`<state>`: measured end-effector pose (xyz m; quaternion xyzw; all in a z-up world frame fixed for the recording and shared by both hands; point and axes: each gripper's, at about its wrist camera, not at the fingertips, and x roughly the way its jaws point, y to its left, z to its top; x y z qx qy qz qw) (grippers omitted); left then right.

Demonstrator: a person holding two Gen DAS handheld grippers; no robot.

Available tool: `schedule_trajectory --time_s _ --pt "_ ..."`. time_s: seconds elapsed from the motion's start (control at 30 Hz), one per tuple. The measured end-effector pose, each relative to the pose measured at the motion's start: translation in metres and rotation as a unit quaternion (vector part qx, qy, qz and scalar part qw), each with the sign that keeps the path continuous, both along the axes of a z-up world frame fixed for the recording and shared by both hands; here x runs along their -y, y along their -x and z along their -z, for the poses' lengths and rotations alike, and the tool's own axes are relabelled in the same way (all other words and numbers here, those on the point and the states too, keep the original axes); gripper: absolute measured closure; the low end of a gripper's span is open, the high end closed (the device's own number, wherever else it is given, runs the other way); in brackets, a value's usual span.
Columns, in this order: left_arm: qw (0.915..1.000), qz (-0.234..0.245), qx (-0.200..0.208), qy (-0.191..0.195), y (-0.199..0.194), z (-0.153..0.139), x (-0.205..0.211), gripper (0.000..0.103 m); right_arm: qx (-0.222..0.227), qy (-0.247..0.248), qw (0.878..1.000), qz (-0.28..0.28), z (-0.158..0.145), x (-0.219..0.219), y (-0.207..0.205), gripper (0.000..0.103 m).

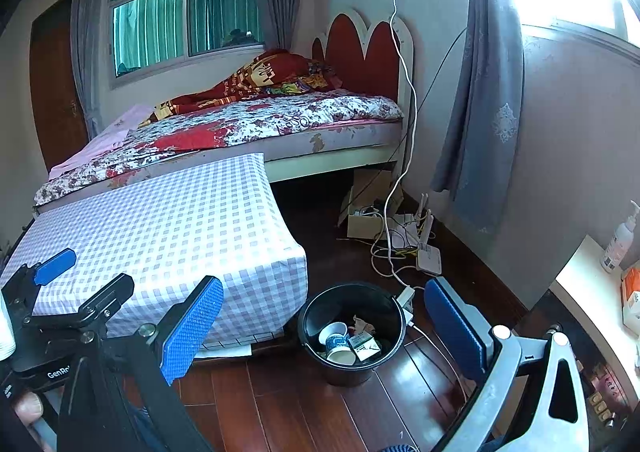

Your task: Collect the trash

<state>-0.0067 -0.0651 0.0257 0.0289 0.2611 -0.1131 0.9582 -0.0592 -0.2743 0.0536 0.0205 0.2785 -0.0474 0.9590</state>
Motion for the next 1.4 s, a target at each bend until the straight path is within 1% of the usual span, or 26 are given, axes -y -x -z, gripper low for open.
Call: schedule_trajectory --time_s 0.67,1.4 --pt "0.9999 0.001 -0.010 0.002 0.0016 0.0020 0.0036 0.001 -0.006 -0.004 1.000 0.002 0.0047 0.0012 0.0009 0.001" --pt "0.9999 0.008 -0.012 0.006 0.0010 0.0018 0.0052 0.001 -0.007 -0.004 1.000 0.007 0.0057 -0.0004 0.0035 0.001"
